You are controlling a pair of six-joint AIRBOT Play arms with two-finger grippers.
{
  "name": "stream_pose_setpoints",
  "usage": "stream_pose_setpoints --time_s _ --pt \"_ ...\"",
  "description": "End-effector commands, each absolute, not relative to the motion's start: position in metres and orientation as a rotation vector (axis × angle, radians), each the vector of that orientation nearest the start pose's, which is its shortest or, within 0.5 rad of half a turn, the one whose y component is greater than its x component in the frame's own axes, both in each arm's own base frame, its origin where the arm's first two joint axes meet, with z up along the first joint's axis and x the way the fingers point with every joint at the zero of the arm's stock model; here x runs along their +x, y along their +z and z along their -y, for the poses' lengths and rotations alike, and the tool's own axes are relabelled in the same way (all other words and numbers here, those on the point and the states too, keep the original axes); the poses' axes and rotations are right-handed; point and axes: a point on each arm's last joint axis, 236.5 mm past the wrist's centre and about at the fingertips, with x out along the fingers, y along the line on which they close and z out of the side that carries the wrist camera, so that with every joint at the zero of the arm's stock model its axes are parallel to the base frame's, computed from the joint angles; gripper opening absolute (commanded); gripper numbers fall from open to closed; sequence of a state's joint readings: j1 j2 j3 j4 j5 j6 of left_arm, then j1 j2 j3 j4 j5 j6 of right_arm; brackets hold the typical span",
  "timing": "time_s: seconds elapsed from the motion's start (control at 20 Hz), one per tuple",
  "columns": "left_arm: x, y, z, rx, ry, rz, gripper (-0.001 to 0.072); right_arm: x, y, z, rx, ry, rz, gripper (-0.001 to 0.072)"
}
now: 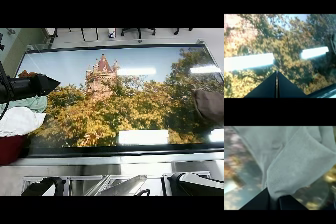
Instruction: Fold the shirts.
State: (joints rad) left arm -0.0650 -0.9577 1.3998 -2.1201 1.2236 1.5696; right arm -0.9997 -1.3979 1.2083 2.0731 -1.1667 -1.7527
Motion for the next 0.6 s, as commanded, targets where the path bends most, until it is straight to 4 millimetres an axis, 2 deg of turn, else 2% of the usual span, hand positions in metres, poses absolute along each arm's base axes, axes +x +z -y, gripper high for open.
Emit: stream_pose_setpoints --time_s 0.0,0.15,0.4,0.5,0.55 --pt "0.347 0.250 0.139 -0.356 -0.479 -0.777 0.0022 0.257 -0.040 0.293 0.956 -0.568 -1.003 0.0025" --pt "0.345 0.249 0.140 -0.353 -0.481 -0.788 0.0022 0.253 -0.058 0.293 0.950 -0.548 -1.036 0.0025" --pt "0.346 0.249 0.140 -0.354 -0.480 -0.785 0.0022 0.252 -0.058 0.307 0.936 -0.587 -0.999 0.0027" --pt "0.347 0.250 0.139 -0.355 -0.479 -0.780 0.0022 0.252 -0.058 0.307 0.935 -0.588 -0.999 0.0123" --pt "0.347 0.250 0.139 -0.355 -0.478 -0.777 0.0022 0.249 -0.057 0.309 0.924 -0.595 -1.004 0.0028"
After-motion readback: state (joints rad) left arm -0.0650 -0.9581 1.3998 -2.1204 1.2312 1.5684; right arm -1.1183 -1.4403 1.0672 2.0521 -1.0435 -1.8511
